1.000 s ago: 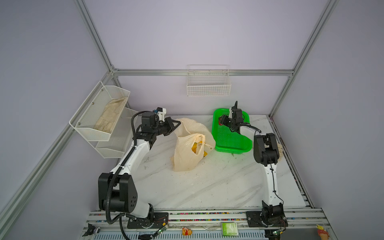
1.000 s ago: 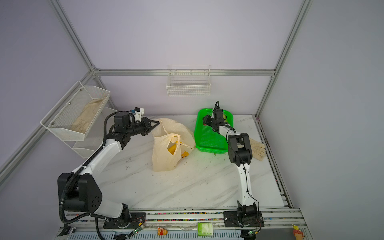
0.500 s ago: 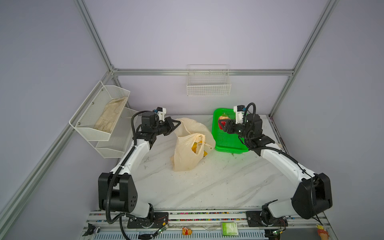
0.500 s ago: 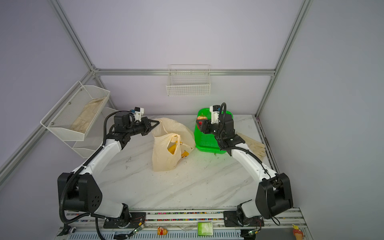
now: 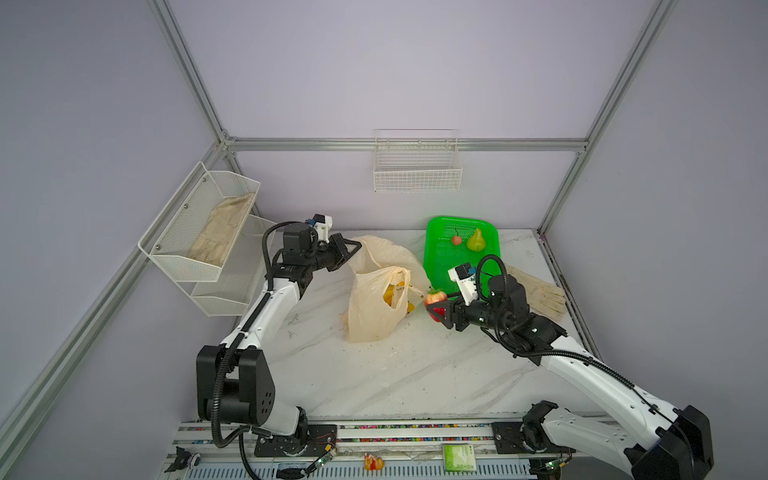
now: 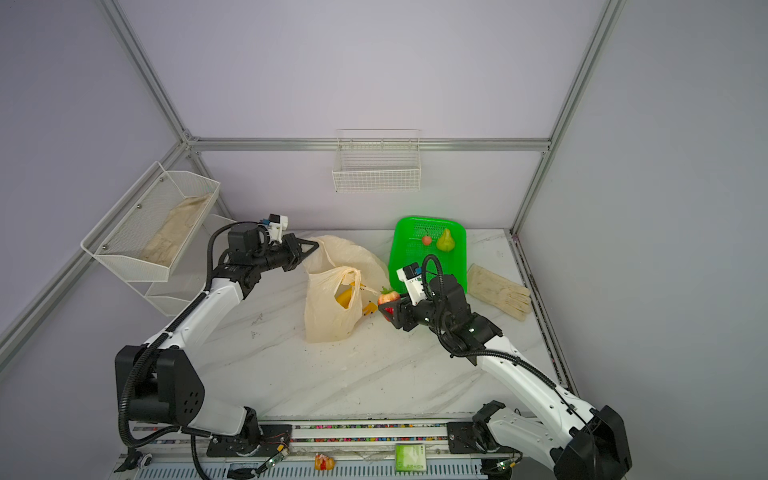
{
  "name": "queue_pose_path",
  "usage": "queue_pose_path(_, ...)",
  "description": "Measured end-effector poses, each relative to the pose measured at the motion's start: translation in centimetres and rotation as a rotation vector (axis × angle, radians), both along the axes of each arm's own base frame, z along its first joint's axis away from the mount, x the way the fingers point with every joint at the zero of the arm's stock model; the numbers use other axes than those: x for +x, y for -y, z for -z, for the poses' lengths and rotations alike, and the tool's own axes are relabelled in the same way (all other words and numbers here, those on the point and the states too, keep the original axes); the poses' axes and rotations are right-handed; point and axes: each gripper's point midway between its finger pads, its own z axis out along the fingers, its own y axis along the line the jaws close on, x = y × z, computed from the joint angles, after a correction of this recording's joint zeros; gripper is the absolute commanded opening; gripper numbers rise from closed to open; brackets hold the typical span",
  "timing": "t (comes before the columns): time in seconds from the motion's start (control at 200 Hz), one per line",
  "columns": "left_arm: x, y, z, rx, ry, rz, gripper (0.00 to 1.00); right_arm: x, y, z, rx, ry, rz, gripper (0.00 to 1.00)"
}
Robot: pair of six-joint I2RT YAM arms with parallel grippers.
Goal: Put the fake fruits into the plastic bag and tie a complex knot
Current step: 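Carry the apple with the right gripper toward the bag's opening, then push the yellow-red apple down into the bag and release it with the right gripper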
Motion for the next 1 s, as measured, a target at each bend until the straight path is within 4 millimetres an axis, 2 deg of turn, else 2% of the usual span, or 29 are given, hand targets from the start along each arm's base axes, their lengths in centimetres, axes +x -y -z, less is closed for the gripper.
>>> queue_pose_path(0.135,0.0,0.0,0.0,-0.002,-0.002,-0.001,0.00,-0.3,-1.8,1.6,-0.021,-0.023,-0.055,0.34)
queue_pose_path(0.22,0.0,0.0,0.0,-0.002,-0.002,-0.001,0.00,0.4,-2.5,3.1,-0.052,-0.042,-0.063,0.34)
queue_pose_path(0.295,0.0,0.0,0.0,-0.003,-0.002,0.000,0.00,1.3,-3.1,3.6,-0.070,-0.044,-0.063,0.34)
queue_pose_path(0.395,0.0,0.1,0.0,-0.003,-0.002,0.003,0.00,3.0,-3.9,2.7,-0.076,-0.002,-0.041,0.33)
queue_pose_path(0.55,-0.2,0.3,0.0,-0.005,-0.002,0.011,0.00,6.3,-4.4,-0.8,-0.055,0.116,0.053,0.33)
queue_pose_path(0.725,-0.4,0.8,-0.1,-0.010,-0.002,0.030,0.00,8.7,-5.5,-4.1,0.018,0.204,0.100,0.33)
queue_pose_path(0.825,-0.5,1.0,-0.1,-0.012,-0.002,0.040,0.00,9.7,-6.8,-4.3,0.057,0.208,0.086,0.32)
queue_pose_path(1.0,-0.9,1.9,-0.2,-0.015,-0.003,0.066,0.00,10.1,-9.6,-2.5,0.093,0.166,0.039,0.32)
